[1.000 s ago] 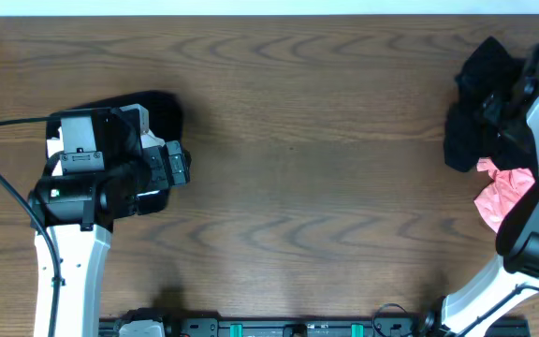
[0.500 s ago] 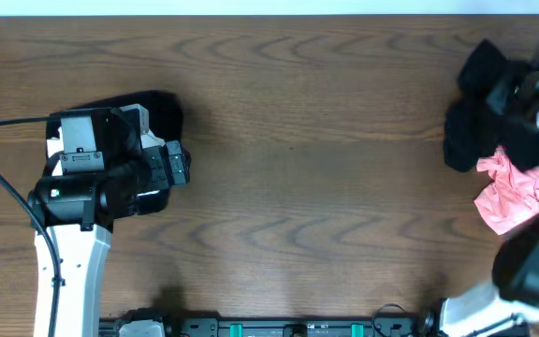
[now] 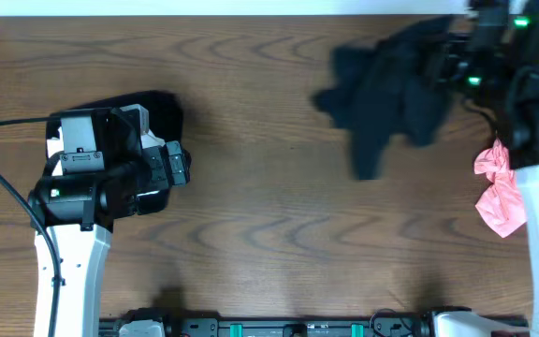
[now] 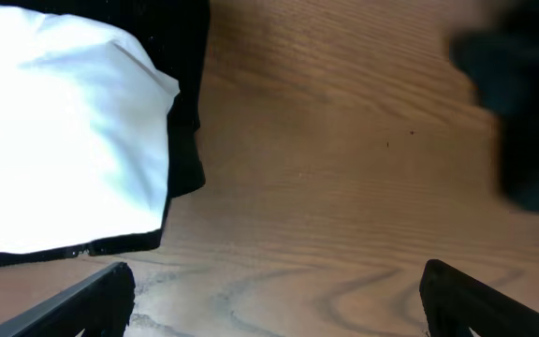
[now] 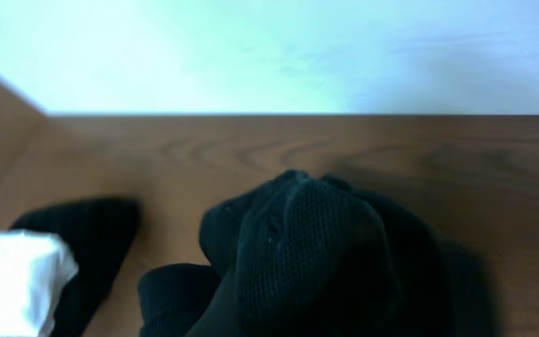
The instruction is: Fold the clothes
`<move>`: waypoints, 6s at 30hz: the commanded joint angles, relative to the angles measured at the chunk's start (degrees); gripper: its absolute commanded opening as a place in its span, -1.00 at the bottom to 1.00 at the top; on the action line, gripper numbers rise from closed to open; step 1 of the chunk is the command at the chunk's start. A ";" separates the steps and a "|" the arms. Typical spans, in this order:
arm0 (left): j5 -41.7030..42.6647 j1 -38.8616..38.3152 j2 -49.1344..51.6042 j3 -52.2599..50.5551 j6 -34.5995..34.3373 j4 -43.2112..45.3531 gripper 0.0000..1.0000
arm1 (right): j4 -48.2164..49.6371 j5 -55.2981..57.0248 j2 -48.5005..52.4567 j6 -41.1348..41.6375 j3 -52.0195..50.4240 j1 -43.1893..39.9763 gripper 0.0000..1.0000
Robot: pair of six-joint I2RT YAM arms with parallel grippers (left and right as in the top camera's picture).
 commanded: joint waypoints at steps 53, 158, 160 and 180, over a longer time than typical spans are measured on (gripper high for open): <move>-0.07 -0.28 2.08 0.00 0.68 -5.20 0.96 | -2.93 43.91 2.29 9.29 0.22 -27.85 -0.64; 9.90 -0.28 -10.88 7.28 0.50 -10.19 0.96 | -2.38 -8.59 13.40 -4.28 -1.60 -21.29 0.08; 9.92 -0.28 -10.88 7.28 0.50 -10.12 0.96 | -1.90 -6.12 14.36 -5.20 -1.60 -15.04 0.17; 10.51 -0.28 -6.69 7.28 0.33 -13.18 0.96 | 13.51 14.40 45.31 6.62 -1.60 12.31 0.10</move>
